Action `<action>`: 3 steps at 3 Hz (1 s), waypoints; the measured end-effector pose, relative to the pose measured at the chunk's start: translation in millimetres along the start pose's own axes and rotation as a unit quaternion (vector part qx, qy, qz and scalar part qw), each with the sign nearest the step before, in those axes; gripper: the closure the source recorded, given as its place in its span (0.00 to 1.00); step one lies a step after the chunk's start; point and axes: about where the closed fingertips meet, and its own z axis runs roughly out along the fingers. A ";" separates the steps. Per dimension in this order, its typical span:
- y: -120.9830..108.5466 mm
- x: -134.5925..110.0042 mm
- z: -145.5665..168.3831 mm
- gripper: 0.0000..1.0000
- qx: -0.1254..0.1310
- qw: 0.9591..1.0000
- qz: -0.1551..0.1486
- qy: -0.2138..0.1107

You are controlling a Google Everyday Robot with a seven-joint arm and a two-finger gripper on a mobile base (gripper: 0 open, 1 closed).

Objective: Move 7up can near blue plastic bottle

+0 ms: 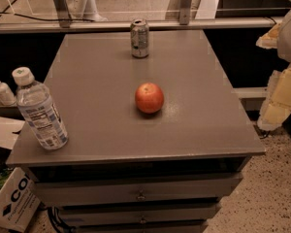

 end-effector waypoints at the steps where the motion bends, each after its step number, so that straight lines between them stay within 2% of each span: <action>1: 0.0 0.0 0.0 0.00 0.000 1.000 0.000 0.000; 2: -11.9 -8.7 9.5 0.00 0.005 1.000 0.003 -0.024; 3: -33.5 -26.5 32.2 0.00 0.015 0.998 0.012 -0.052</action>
Offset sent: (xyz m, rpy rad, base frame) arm 0.0394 0.0143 -0.0151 0.1131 -0.0378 0.0114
